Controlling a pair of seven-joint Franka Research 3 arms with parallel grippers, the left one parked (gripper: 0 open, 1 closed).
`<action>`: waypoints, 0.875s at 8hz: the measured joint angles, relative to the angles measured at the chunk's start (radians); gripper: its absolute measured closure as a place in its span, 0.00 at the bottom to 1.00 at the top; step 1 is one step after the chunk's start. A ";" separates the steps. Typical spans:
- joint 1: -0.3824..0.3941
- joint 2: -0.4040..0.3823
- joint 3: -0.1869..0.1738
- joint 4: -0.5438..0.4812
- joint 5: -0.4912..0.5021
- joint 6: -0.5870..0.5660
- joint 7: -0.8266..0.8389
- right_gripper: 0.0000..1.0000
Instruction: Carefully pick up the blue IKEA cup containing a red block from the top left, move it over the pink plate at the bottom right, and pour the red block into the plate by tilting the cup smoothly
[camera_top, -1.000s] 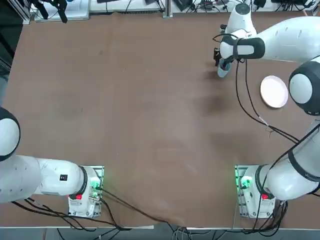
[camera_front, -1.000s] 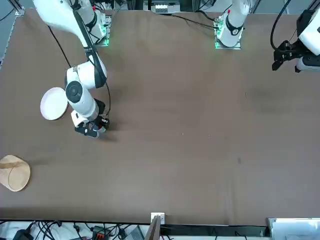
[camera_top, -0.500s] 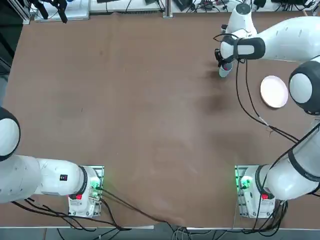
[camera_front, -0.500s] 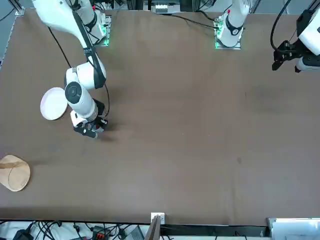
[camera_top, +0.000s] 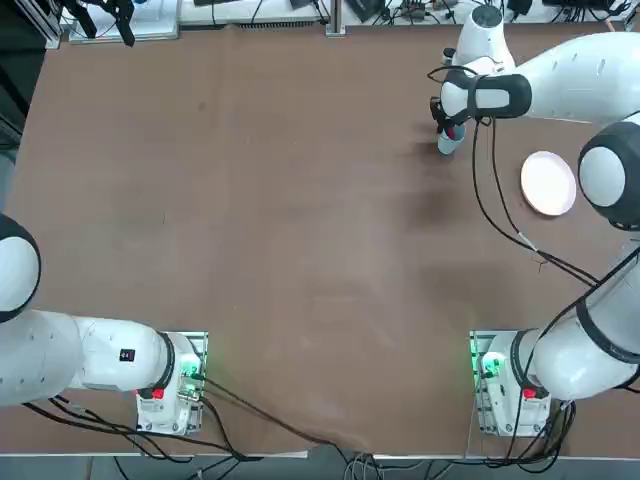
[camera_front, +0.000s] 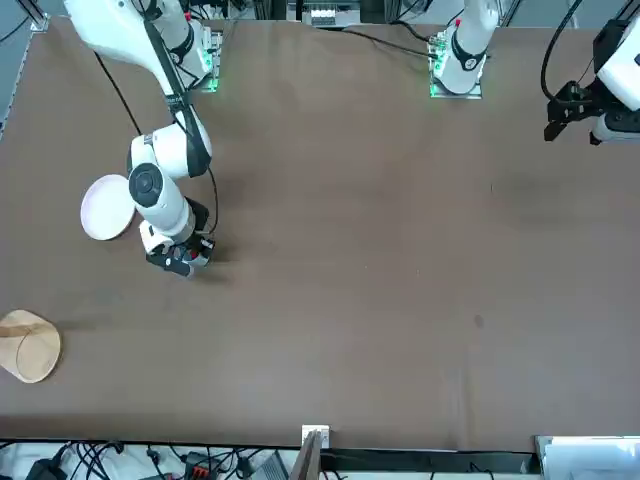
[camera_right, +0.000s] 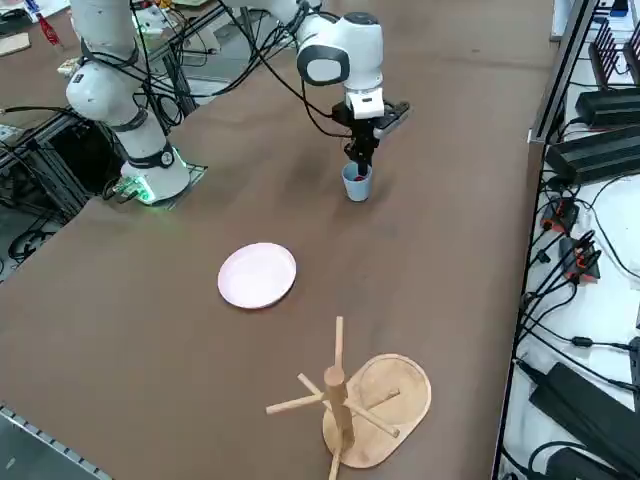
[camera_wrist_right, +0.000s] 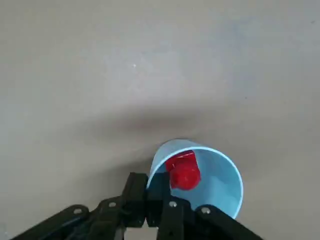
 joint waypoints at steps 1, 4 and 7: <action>-0.003 -0.005 0.000 0.007 -0.001 -0.036 -0.012 0.97; -0.027 -0.055 -0.001 0.085 -0.003 -0.289 -0.067 0.97; -0.059 -0.121 -0.001 0.102 -0.004 -0.411 -0.125 0.97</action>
